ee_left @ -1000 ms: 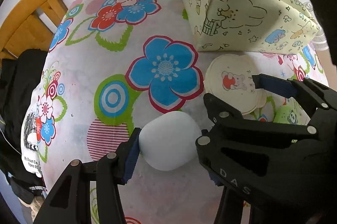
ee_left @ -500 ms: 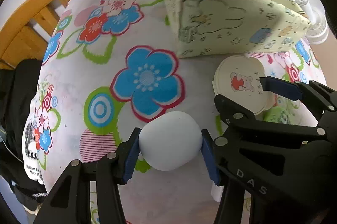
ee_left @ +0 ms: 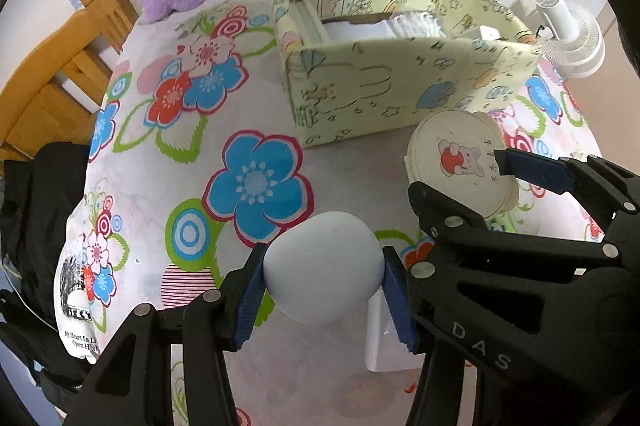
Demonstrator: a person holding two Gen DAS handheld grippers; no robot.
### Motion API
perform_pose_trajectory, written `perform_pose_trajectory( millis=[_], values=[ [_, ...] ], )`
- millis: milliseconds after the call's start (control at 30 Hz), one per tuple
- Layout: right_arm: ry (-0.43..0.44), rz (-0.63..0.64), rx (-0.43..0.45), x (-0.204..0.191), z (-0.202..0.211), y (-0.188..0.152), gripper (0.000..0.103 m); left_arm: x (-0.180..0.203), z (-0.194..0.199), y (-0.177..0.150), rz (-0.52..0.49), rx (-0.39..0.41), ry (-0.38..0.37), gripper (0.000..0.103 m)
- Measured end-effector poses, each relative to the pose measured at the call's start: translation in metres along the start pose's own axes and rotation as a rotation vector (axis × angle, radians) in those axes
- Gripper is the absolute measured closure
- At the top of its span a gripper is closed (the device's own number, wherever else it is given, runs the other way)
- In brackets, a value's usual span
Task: Organize rigid objects
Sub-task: 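Grasp the cream bear-print round container with the right tool while the left tool holds the white object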
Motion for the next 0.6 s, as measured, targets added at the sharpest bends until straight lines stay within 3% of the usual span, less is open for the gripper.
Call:
perform_pose_trajectory(
  millis=[600],
  values=[
    [-0.012,-0.042,0.067,0.009,0.050,0.005,0.027,0.038,0.053,0.003,-0.053,0.050,0.025,0.046]
  ],
)
Point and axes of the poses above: each gripper's, at about its wrist camera, not at the fingertips, and z roughly against the way its jaws point, x to its right, y to its top, the point moved 1 cm from there along -z, roughly the way its jaws point, and after that the axes turned 14 degrees about -z, right-handed, at the moved point
